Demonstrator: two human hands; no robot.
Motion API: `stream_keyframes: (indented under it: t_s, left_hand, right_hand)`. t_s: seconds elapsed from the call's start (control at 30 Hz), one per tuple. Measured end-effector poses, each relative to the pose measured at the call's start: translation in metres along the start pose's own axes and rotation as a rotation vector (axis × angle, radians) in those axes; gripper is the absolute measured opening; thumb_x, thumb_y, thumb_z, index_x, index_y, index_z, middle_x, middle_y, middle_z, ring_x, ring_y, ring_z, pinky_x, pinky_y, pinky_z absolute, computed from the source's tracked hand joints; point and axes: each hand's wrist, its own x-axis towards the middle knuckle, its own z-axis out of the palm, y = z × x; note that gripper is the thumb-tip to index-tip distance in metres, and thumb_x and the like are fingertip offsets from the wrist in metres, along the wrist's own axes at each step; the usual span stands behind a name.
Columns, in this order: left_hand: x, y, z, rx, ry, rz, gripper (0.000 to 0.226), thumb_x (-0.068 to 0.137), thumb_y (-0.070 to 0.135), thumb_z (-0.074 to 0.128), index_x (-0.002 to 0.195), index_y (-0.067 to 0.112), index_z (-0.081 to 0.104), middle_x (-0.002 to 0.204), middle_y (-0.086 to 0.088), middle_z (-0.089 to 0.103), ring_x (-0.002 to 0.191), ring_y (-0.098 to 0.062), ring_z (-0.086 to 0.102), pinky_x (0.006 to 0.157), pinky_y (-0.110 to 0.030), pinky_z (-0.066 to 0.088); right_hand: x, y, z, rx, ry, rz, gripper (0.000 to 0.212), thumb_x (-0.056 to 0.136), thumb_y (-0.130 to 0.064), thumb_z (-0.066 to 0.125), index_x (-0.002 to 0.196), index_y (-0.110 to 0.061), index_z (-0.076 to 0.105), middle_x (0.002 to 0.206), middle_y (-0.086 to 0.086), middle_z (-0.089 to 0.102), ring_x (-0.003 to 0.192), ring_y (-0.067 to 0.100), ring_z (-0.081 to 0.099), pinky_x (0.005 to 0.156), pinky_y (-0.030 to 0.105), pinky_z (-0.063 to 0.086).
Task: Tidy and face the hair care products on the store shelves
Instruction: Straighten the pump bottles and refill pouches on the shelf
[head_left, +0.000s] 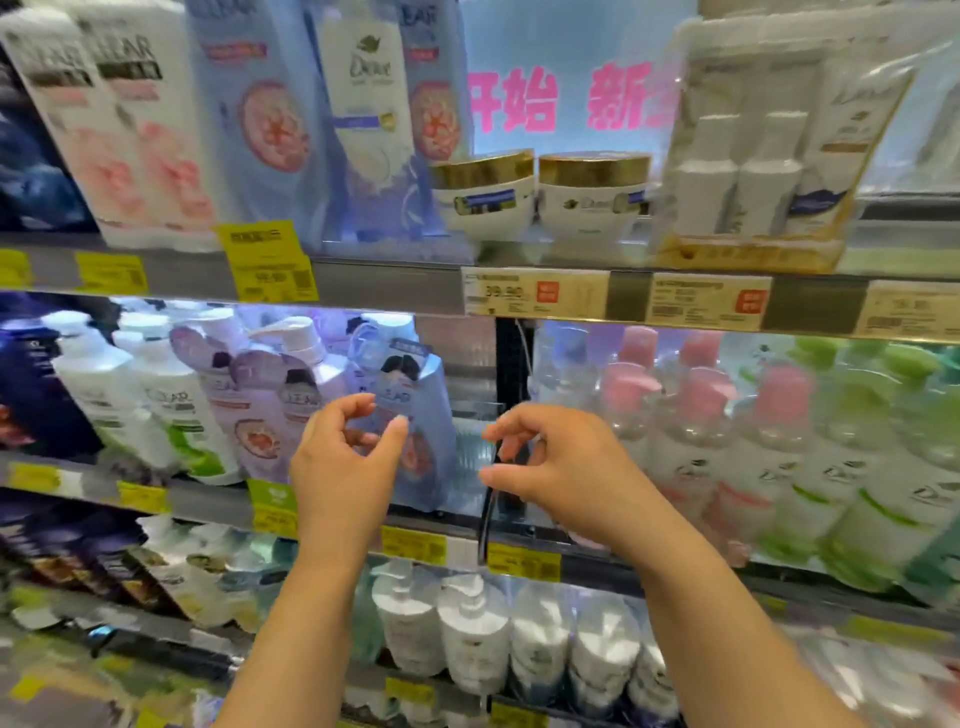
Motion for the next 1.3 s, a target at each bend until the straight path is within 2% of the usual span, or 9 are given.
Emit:
stream_keyframes:
  t_s: [0.17,0.43,0.5,0.63,0.8,0.97,1.03,1.17,1.3]
  left_hand:
    - [0.016,-0.015,-0.012,0.029,-0.122,0.083,0.032,0.084,0.034,0.075,0.110,0.036,0.057,0.105,0.010,0.062,0.076,0.002,0.060,0.075,-0.028,0.051]
    - [0.035,-0.015,-0.016,0.029,-0.271,0.204,0.033,0.082,0.035,0.077,0.111,0.031,0.062,0.096,0.015,0.065,0.069,0.001,0.061,0.071,-0.031,0.054]
    - [0.035,-0.016,-0.014,0.040,-0.284,0.211,0.033,0.082,0.035,0.076,0.110,0.032,0.061,0.093,0.015,0.065,0.068,0.003,0.060,0.070,-0.030,0.052]
    - [0.037,-0.017,-0.012,0.046,-0.288,0.190,0.029,0.086,0.034,0.072,0.110,0.033,0.057,0.093,0.014,0.065,0.068,0.001,0.061,0.066,-0.029,0.052]
    - [0.040,-0.016,-0.015,0.048,-0.284,0.167,0.029,0.088,0.031,0.070,0.114,0.029,0.056,0.092,0.013,0.065,0.072,-0.004,0.063,0.069,-0.037,0.055]
    - [0.031,-0.013,-0.007,0.020,-0.293,0.212,0.022,0.087,0.029,0.070,0.108,0.024,0.063,0.090,0.011,0.068,0.073,-0.003,0.062,0.064,-0.024,0.048]
    - [0.023,-0.010,0.001,-0.013,-0.337,0.231,0.019,0.087,0.027,0.070,0.105,0.023,0.065,0.090,0.011,0.069,0.075,-0.001,0.063,0.067,-0.020,0.050]
    - [0.006,-0.004,0.019,-0.070,-0.421,0.276,0.023,0.087,0.018,0.072,0.109,0.018,0.069,0.095,0.007,0.072,0.077,0.007,0.062,0.069,0.000,0.044]
    - [0.000,0.002,0.042,-0.073,-0.505,0.285,0.029,0.086,0.019,0.073,0.115,0.016,0.069,0.105,0.005,0.069,0.081,0.005,0.061,0.070,0.005,0.038]
  right_hand:
    - [0.026,-0.009,0.043,0.006,0.113,0.086,0.033,0.083,-0.036,0.079,0.112,-0.031,0.065,0.103,-0.013,0.063,0.066,-0.003,0.049,0.073,0.024,0.045]
    - [0.033,-0.027,0.062,0.016,0.227,0.187,0.037,0.083,-0.038,0.078,0.116,-0.035,0.061,0.114,-0.013,0.060,0.074,-0.003,0.050,0.074,0.022,0.044]
    - [0.036,-0.029,0.064,0.020,0.246,0.219,0.050,0.084,-0.038,0.078,0.128,-0.033,0.056,0.119,-0.013,0.058,0.083,-0.001,0.051,0.075,0.021,0.041]
    - [0.046,-0.031,0.071,0.025,0.223,0.237,0.071,0.081,-0.040,0.080,0.142,-0.030,0.045,0.135,-0.010,0.058,0.116,0.009,0.055,0.091,0.027,0.046]
    - [0.056,-0.027,0.088,0.110,0.174,0.242,0.082,0.076,-0.039,0.083,0.145,-0.033,0.040,0.137,-0.010,0.059,0.121,0.012,0.058,0.094,0.030,0.052]
    - [0.055,-0.022,0.090,0.127,0.184,0.249,0.083,0.077,-0.044,0.080,0.148,-0.034,0.037,0.138,-0.013,0.058,0.121,0.013,0.058,0.097,0.038,0.054]
    - [0.049,-0.016,0.088,0.114,0.196,0.273,0.076,0.080,-0.042,0.077,0.146,-0.035,0.041,0.135,-0.014,0.059,0.113,0.015,0.063,0.091,0.041,0.058]
    - [0.029,0.003,0.075,0.124,0.216,0.344,0.056,0.081,-0.033,0.076,0.134,-0.028,0.056,0.120,-0.009,0.067,0.094,0.016,0.068,0.081,0.040,0.061]
    - [0.010,0.013,0.051,0.142,0.231,0.394,0.041,0.081,-0.031,0.080,0.119,-0.030,0.063,0.104,-0.008,0.071,0.087,0.012,0.068,0.080,0.038,0.061]
